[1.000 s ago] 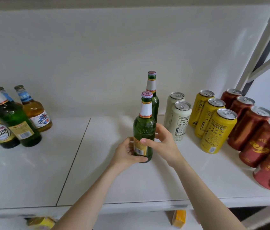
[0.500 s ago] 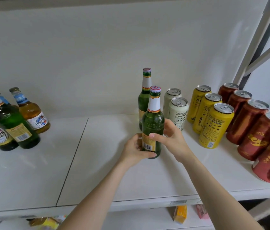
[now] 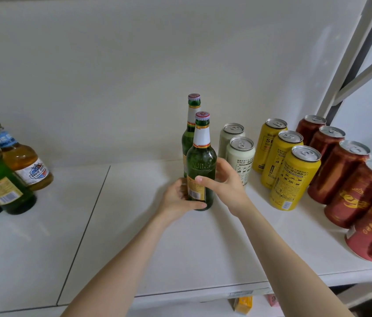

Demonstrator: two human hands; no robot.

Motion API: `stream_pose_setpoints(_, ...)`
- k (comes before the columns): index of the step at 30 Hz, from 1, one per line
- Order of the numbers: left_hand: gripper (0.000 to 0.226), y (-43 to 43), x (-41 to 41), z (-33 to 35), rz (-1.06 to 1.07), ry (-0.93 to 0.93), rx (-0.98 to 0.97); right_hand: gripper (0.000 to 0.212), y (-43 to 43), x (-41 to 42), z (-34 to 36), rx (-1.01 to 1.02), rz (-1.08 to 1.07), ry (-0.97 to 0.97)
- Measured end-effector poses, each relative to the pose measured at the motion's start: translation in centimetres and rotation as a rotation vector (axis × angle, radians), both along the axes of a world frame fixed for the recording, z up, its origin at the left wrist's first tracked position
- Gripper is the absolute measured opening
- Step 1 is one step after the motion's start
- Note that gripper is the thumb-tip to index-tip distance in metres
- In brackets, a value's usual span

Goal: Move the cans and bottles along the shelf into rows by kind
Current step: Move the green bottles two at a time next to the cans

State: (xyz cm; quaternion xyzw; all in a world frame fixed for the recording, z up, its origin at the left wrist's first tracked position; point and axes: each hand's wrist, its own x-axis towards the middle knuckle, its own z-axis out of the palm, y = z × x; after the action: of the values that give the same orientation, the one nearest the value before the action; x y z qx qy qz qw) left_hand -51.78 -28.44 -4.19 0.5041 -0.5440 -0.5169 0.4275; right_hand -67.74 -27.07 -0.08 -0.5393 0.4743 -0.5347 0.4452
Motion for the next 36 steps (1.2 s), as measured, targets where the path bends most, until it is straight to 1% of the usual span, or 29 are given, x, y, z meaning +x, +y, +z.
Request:
stream_pose_setpoints(10, 0.063, -1.8, 0.4, -0.3, -0.003, -0.065, 0.007, 0.056, -1.1, 0.5, -0.2, -0.001, -0.044, 0.002)
stream_pose_setpoints(21, 0.064, -2.1, 0.8, -1.0, 0.007, -0.144, -0.027, 0.054, -0.9, 0.6, -0.2, 0.013, -0.066, 0.032)
stream_pose_setpoints(26, 0.056, -1.3, 0.8, -0.9, 0.012, -0.263, -0.076, 0.055, -0.3, 0.8, 0.1, -0.002, -0.138, 0.124)
stream_pose_setpoints(28, 0.055, -0.8, 1.2, -0.7, 0.033, -0.369, -0.128, 0.055, 0.3, 0.6, 0.2, -0.007, -0.182, 0.179)
stream_pose_setpoints(31, 0.064, 0.5, 2.1, -0.3, 0.05, -0.475, -0.167, 0.052, 1.7, -0.3, 0.0, -0.007, -0.271, 0.281)
stream_pose_setpoints(34, 0.061, 2.7, 3.0, 0.0, 0.054, -0.61, -0.206, 0.045, 3.6, -1.4, -0.3, -0.014, -0.326, 0.383)
stream_pose_setpoints(36, 0.058, 4.6, 3.5, 0.3, 0.066, -0.689, -0.22, 0.045, 5.3, -1.9, -0.4, -0.021, -0.344, 0.466)
